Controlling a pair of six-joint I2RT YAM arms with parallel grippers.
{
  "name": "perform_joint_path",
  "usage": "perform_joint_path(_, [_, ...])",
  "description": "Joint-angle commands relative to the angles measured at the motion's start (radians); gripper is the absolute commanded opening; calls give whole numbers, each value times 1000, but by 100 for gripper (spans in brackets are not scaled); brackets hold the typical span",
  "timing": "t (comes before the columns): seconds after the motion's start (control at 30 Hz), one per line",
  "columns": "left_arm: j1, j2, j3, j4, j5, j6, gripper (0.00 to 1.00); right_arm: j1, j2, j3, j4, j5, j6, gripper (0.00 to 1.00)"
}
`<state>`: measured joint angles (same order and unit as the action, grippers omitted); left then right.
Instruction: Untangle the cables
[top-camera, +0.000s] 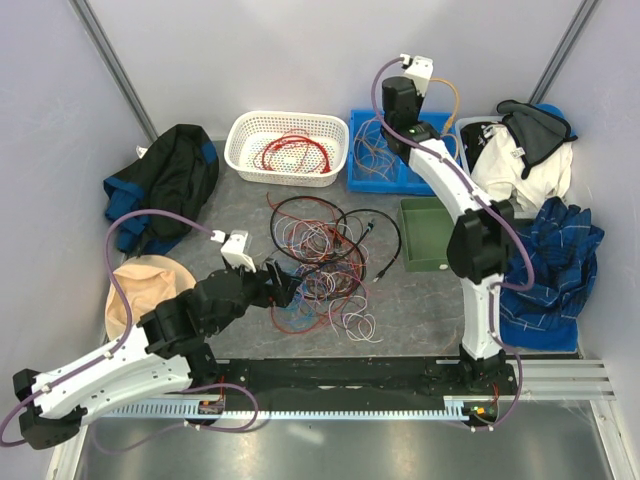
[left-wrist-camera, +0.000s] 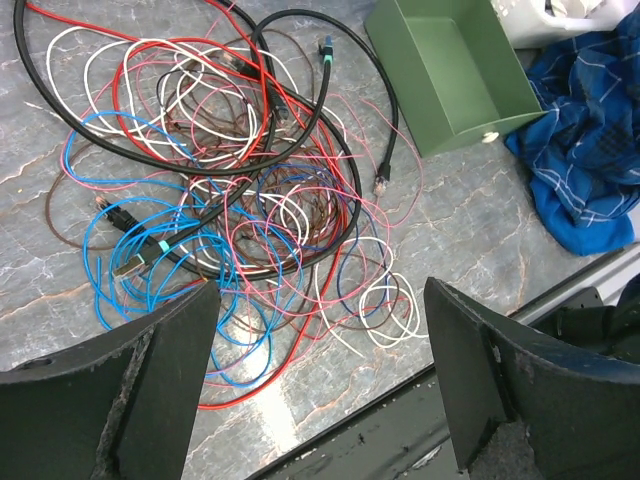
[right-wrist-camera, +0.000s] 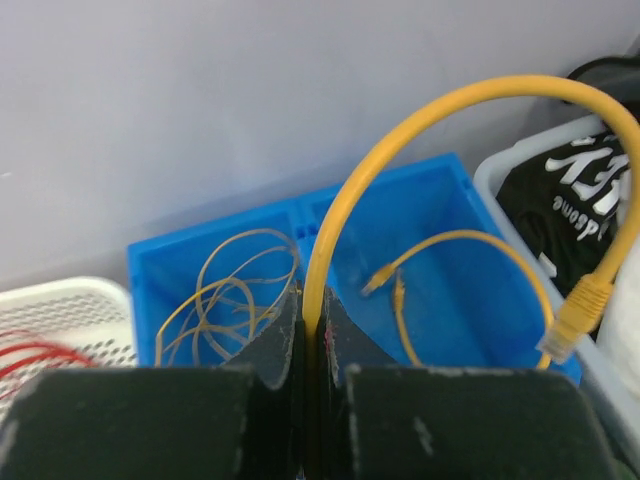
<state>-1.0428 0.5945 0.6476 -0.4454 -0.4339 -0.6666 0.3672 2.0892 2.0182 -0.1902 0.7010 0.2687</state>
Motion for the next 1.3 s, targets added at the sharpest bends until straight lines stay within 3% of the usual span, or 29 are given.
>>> perform_joint_path(0.0, [0, 7, 14, -18, -5, -21, 89, -17, 113, 193, -18, 121, -141, 0])
perform_joint_path(0.23, [0, 73, 18, -19, -14, -22, 91, -68, 244, 254, -22, 187, -126, 0])
perform_joint_path(0.47, [-2, 162, 21, -10, 4, -44, 93, -119, 298, 248, -29, 150, -112, 0])
perform_joint_path(0.53, [0, 177, 24, -7, 0, -44, 93, -129, 307, 254, -28, 126, -108, 15])
perform_joint_path(0.57, [-2, 179, 26, -9, -2, -44, 94, -132, 310, 257, -29, 115, -100, 46])
perform_joint_path(0.67, [0, 180, 27, -6, -9, -45, 94, -134, 305, 281, -37, 83, -82, 86])
perform_joint_path(0.77, [0, 185, 26, 4, -9, -48, 94, -131, 281, 310, -63, 43, -49, 98])
perform_joint_path(1.03, [0, 183, 17, 19, 47, -73, 94, -91, 132, 239, -98, 57, 1, 98])
perform_joint_path(1.27, [0, 156, -43, 97, 116, -93, 94, -93, -73, -93, -98, -14, 101, 76])
